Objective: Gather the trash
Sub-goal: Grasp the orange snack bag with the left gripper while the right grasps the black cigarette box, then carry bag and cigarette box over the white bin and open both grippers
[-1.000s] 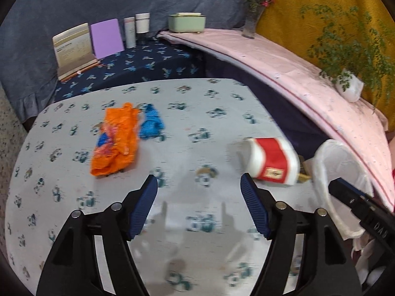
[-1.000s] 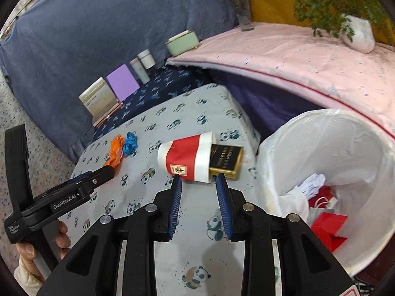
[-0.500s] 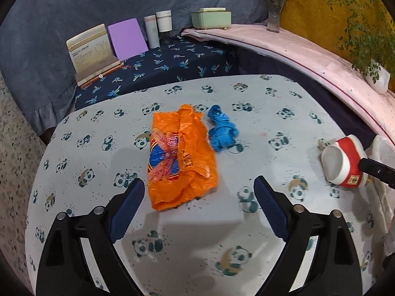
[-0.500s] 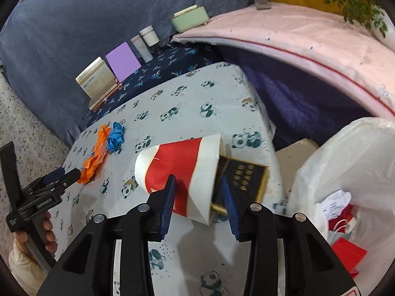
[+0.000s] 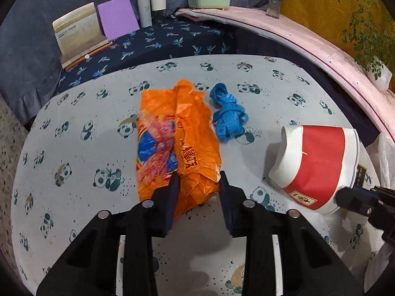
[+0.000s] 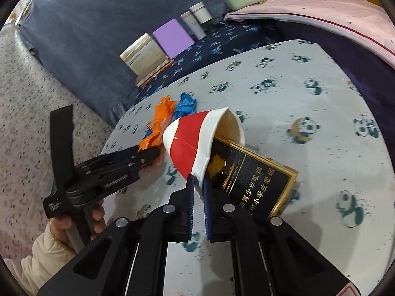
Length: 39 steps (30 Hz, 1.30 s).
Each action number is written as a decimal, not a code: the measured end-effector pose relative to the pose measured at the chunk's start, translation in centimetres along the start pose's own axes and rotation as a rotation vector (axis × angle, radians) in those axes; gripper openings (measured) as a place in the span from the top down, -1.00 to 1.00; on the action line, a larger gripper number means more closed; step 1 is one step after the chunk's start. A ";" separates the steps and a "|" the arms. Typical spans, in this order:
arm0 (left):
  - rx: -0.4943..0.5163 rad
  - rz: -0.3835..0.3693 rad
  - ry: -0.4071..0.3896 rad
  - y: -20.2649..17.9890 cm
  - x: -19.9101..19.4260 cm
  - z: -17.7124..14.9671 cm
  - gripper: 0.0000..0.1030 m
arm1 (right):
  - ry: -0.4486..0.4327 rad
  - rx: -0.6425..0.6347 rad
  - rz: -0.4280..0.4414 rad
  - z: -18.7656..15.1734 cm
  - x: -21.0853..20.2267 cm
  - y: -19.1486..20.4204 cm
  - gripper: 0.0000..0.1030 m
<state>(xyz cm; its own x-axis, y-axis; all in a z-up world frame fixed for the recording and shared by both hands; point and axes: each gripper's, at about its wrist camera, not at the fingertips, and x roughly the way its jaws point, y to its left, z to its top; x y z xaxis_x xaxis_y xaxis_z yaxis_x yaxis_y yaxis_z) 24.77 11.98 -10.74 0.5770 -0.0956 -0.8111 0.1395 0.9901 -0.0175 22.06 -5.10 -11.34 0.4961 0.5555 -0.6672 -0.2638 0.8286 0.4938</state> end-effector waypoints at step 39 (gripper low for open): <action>-0.044 -0.117 -0.043 -6.1 -9.8 -5.8 0.78 | -0.016 -0.124 -0.407 -7.2 -4.4 -0.2 -0.15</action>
<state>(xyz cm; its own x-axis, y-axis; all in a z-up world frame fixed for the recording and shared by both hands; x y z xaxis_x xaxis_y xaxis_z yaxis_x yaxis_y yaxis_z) 13.54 7.50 -6.06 0.5932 -0.2144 -0.7760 0.1728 0.9753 -0.1374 13.99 -7.24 -12.50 0.5925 0.1813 -0.7849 -0.1408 0.9826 0.1208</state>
